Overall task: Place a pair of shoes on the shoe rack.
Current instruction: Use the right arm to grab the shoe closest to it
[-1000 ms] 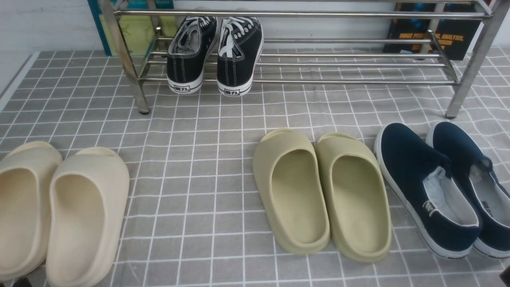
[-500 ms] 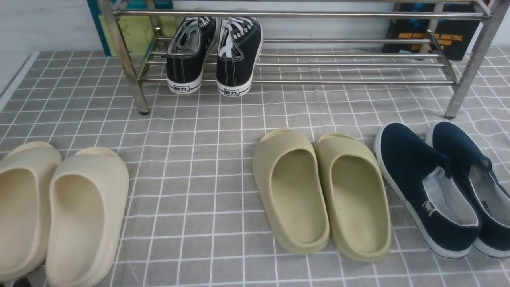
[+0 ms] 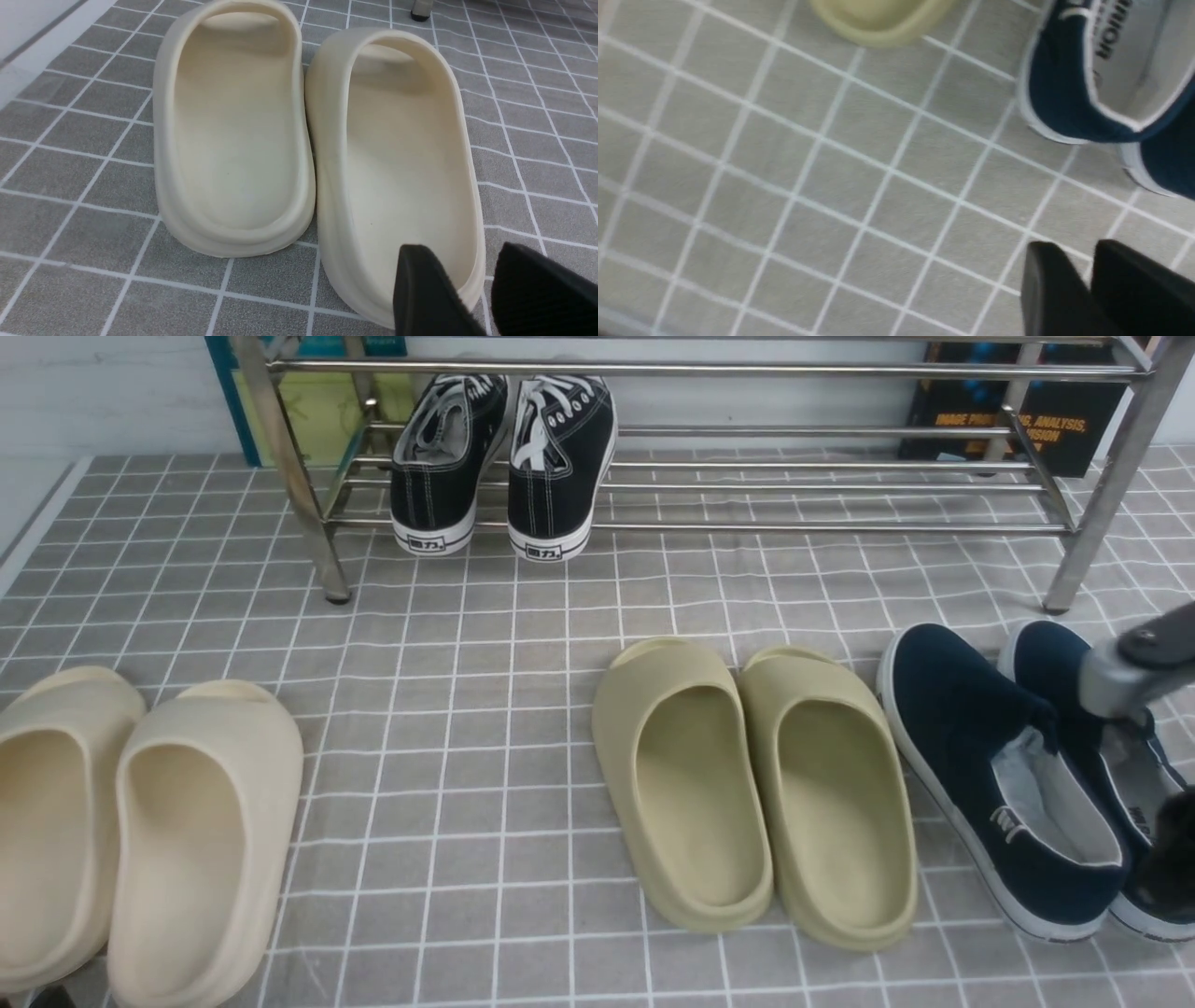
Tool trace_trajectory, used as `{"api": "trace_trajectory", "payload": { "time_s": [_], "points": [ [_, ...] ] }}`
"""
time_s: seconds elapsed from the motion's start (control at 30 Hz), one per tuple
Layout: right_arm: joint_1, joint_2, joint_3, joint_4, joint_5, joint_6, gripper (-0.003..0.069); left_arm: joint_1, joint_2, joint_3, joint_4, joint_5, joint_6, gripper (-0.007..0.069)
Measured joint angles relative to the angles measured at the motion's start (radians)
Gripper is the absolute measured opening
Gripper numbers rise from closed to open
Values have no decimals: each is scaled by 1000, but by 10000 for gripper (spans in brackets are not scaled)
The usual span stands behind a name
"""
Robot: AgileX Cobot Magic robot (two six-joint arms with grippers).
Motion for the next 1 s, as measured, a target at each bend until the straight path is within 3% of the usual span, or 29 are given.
{"api": "trace_trajectory", "payload": {
  "time_s": [0.07,0.1,0.13,0.23,0.4,0.57,0.63,0.67,0.7,0.73,0.77,0.83,1.0],
  "points": [
    [0,82,-10,-82,-31,93,371,0,0,0,0,0,0,239],
    [0,82,-11,-85,-31,98,381,0,0,0,0,0,0,239],
    [0,131,-12,-106,-65,127,454,0,0,0,0,0,0,239],
    [0,203,-12,-100,-124,131,552,0,0,0,0,0,0,239],
    [0,305,-12,-95,-248,118,575,0,0,0,0,0,0,239],
    [0,392,-13,-95,-307,113,485,0,0,0,0,0,0,239],
    [0,434,-13,-94,-315,112,366,0,0,0,0,0,0,239],
    [0,436,-13,-94,-315,112,366,0,0,0,0,0,0,239],
    [1,446,-14,-79,-315,112,242,0,0,0,0,0,0,239],
    [1,446,-14,-79,-315,112,242,0,0,0,0,0,0,239],
    [5,446,-19,-74,-312,111,132,0,0,0,0,0,0,239],
    [7,435,-40,-70,-280,105,41,0,0,0,0,0,0,239],
    [7,369,-121,-60,-148,77,41,0,0,0,0,0,0,239]
  ]
}}
